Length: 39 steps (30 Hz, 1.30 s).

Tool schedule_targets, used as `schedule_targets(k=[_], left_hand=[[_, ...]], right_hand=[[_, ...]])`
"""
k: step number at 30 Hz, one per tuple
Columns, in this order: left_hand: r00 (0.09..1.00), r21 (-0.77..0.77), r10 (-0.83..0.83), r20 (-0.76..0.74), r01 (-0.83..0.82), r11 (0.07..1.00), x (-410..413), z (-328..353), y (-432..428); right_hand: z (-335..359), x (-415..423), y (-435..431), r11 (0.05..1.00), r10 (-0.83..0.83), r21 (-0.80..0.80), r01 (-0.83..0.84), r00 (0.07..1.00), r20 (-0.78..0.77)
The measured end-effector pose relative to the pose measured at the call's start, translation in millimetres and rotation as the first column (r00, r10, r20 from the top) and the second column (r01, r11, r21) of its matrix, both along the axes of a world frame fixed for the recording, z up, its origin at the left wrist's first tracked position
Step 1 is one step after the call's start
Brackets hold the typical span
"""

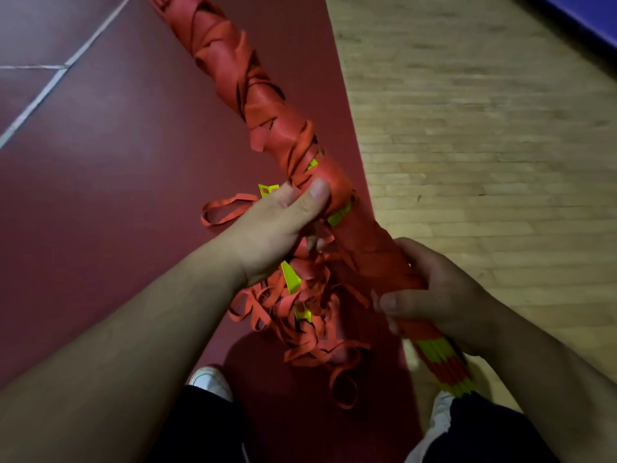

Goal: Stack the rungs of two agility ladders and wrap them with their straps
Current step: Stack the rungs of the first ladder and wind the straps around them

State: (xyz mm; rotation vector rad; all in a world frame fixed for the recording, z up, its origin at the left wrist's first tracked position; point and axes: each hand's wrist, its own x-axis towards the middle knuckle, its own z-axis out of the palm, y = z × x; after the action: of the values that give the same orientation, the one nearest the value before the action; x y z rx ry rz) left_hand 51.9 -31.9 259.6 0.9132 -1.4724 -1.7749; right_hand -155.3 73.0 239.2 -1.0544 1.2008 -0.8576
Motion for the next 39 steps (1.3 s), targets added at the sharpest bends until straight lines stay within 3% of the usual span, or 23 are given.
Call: schedule_targets(k=[6,9,12,16,21,27,32,39], left_hand=[[0.990,0.063,-0.001,-0.138,0.010,0.998,7.7,-0.7,-1.0],[0.988,0.042,0.056,-0.145,-0.050,0.998,4.4,-6.0,-3.2],[0.982,0.041,0.149,-0.118,-0.145,0.989,2.6,-9.0,-4.7],[0.956,0.085,0.285,-0.074,-0.278,0.957,0.6,-14.2,-5.9],[0.957,0.090,0.283,-0.060,-0.277,0.957,-6.1,-15.4,-3.6],[0.997,-0.044,0.070,-0.037,-0.072,0.996,-1.3,-4.9,-7.6],[0.996,-0.155,0.059,0.073,-0.047,0.987,-8.0,1.8,-1.2],[0.983,-0.013,0.171,0.059,-0.171,0.985,-9.7,15.7,21.5]], right_hand=[[-3.5,0.6,-4.1,0.992,0.081,0.080,-0.098,0.979,0.187],[-1.9,5.5,-6.1,0.992,0.081,0.086,-0.096,0.982,0.171],[-0.7,12.4,-7.3,0.998,0.017,0.055,-0.013,0.997,-0.077],[-9.7,19.4,-6.3,0.997,-0.077,-0.028,0.073,0.860,-0.504],[-19.2,23.2,-4.9,0.977,-0.212,-0.137,0.162,0.710,-0.672],[-17.1,18.3,-1.7,0.942,-0.335,-0.226,0.248,0.747,-0.574],[-11.8,12.3,4.1,0.936,-0.348,-0.239,0.259,0.790,-0.505],[2.8,9.8,11.2,0.957,-0.279,-0.224,0.184,0.793,-0.541]])
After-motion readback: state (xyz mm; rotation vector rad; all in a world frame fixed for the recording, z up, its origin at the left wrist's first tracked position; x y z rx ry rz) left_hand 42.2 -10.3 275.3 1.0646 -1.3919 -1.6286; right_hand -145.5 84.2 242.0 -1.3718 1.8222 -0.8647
